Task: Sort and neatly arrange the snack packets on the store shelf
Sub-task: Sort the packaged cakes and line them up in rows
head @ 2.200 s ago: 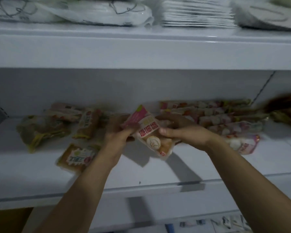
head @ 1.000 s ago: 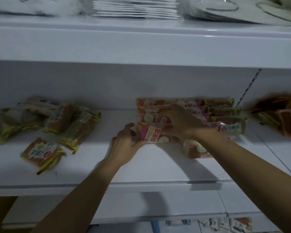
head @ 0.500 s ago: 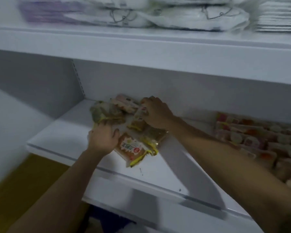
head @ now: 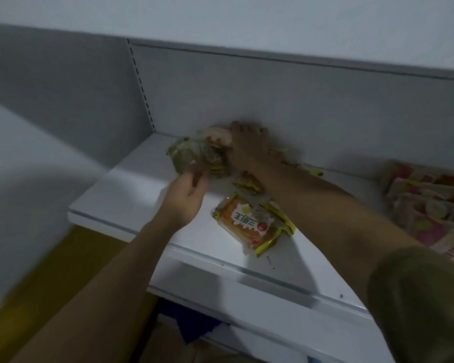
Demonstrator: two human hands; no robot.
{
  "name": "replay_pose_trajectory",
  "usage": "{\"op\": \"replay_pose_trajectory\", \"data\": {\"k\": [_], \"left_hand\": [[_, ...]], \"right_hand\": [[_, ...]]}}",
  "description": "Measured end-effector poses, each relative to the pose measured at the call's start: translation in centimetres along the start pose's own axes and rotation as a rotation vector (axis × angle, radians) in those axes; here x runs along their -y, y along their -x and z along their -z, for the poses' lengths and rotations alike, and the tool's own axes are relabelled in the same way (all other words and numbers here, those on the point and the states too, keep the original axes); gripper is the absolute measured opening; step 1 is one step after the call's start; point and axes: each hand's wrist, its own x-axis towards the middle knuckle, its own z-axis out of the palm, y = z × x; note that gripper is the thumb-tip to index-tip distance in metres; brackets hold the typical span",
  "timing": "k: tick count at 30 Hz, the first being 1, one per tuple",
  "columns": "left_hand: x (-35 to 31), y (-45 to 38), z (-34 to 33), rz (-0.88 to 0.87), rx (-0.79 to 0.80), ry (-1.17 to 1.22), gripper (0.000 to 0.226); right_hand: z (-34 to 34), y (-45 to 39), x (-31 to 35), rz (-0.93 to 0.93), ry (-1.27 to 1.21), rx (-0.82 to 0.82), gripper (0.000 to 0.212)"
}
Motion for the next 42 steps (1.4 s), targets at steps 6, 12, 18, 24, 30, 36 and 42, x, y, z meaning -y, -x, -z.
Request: {"op": "replay_pose_trajectory", "data": {"k": [6,12,18,24,30,36,42], "left_hand": [[-3.5,-1.5,1.6,-0.13,-0.211,0.537,0.05],[-7.9,-1.1,-1.7,-0.068,0.035,0.752,0.072],[-12.8,0.6,-7.5,-0.012,0.135,0.947,0.065],[-16.7,3.5,-13.4,-0.016,0.268,0.906,0.032],[-20.1,7.7,-18.2,-0.063,0.346,0.915,0.03],[-21.3,9.7,-22.4,-0.166,0.302,0.708,0.032],[-20.1,12.7,-27.3,-0.124,0.294,0.469,0.025]], "right_hand": [[8.4,5.8,-1.6,0.123,-0.905,-0.103,0.029],[11.0,13.1,-8.0,-0.063,-1.313,0.029,0.014],[12.0,19.8,-15.3,-0.15,-1.318,-0.002,0.05],[13.4,26.9,-21.9,-0.251,-1.216,-0.014,0.039],[14.5,32.7,-28.0,-0.33,-1.228,0.034,0.067],[14.7,35.7,-32.2,-0.312,-0.978,0.02,0.057],[14.0,37.3,-35.6,-0.123,-0.459,0.106,0.037]]}}
